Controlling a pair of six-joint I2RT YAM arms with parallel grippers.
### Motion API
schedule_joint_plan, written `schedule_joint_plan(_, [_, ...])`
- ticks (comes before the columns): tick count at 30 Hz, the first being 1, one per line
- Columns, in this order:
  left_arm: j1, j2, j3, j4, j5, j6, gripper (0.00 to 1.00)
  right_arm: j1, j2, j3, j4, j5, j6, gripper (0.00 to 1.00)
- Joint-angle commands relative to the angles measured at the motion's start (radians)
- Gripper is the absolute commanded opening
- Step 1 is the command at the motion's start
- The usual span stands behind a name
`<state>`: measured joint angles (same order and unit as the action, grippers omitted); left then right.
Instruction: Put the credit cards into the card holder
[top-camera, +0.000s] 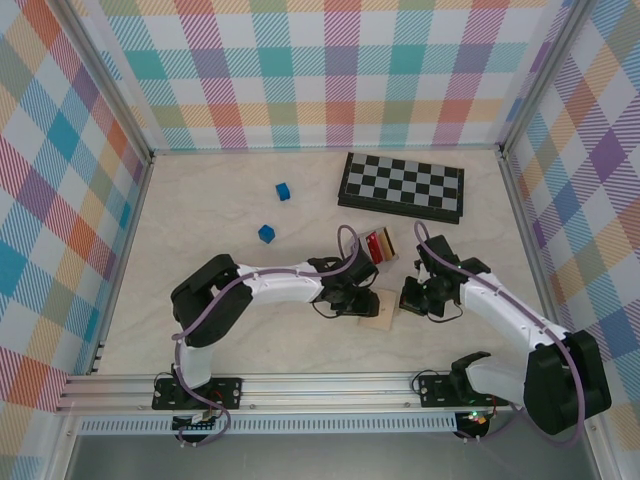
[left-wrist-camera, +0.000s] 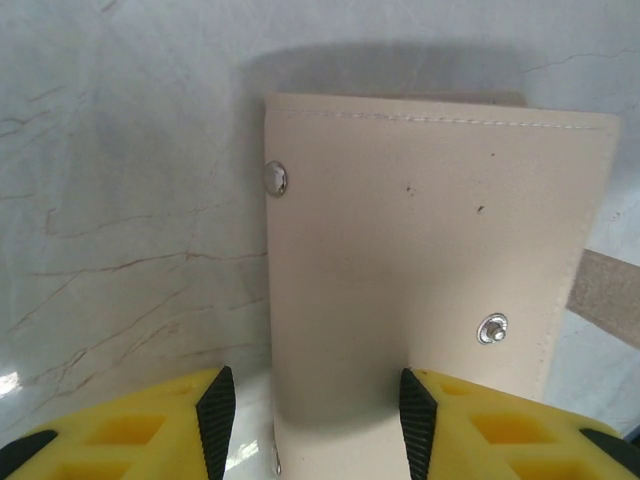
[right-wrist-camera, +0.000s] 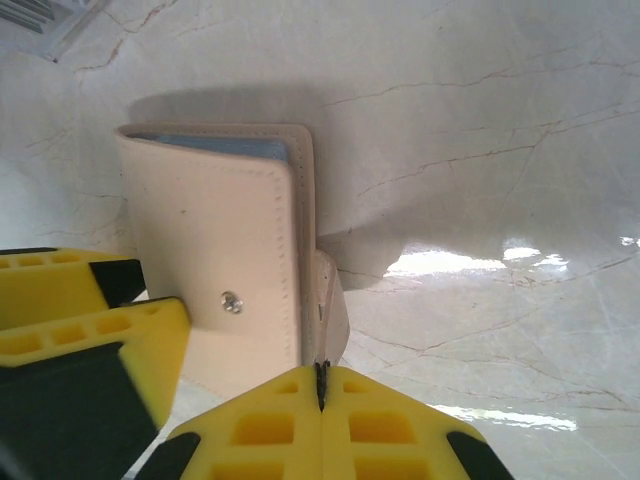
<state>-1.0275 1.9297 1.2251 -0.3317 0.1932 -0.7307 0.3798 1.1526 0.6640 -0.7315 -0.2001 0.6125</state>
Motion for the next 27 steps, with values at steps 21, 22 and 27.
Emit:
schedule_joint_plan(21, [-0.036, 0.061, 0.024, 0.017, -0.005, -0.035, 0.37, 0.001, 0.157, 0.032, 0.148, -0.173, 0.053, 0.0])
schedule_joint_plan(22, [-0.034, 0.06, 0.025, 0.017, -0.005, -0.036, 0.37, 0.002, 0.161, 0.033, 0.15, -0.172, 0.053, 0.0])
schedule_joint_plan(27, [-0.035, 0.061, 0.025, 0.017, -0.007, -0.037, 0.36, 0.007, 0.198, 0.041, 0.148, -0.17, 0.048, 0.0])
